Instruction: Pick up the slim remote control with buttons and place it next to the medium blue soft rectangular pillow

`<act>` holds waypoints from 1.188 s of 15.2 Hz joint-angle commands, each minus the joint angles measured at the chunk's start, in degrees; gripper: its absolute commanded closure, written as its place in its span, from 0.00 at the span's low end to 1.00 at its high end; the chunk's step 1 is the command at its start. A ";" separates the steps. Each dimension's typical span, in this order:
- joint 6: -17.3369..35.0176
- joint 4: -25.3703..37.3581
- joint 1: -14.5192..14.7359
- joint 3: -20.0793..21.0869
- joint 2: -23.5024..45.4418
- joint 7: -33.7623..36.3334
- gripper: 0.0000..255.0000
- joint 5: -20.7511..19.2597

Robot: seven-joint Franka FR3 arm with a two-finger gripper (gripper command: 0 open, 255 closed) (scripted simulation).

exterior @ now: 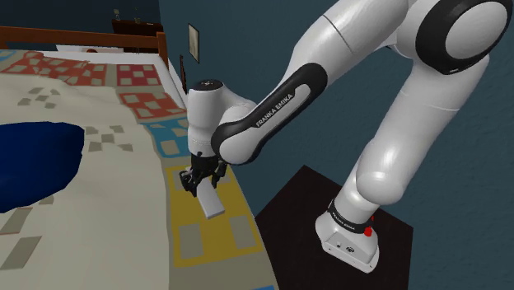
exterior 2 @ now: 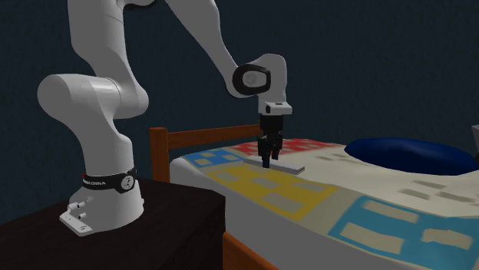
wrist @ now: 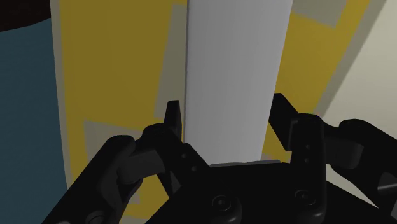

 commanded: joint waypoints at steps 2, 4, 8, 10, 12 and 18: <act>-2.41 0.39 0.04 0.15 -2.30 -1.18 1.00 1.79; -4.09 0.81 0.07 0.12 -3.71 -1.89 1.00 2.79; -7.46 1.81 0.20 -0.09 -6.36 -3.08 1.00 4.44; -9.15 2.39 0.28 -0.24 -7.58 -3.57 1.00 5.12; -10.84 3.03 0.36 -0.43 -8.74 -4.01 1.00 5.71; -15.88 5.22 0.55 -1.06 -11.84 -5.02 1.00 7.03</act>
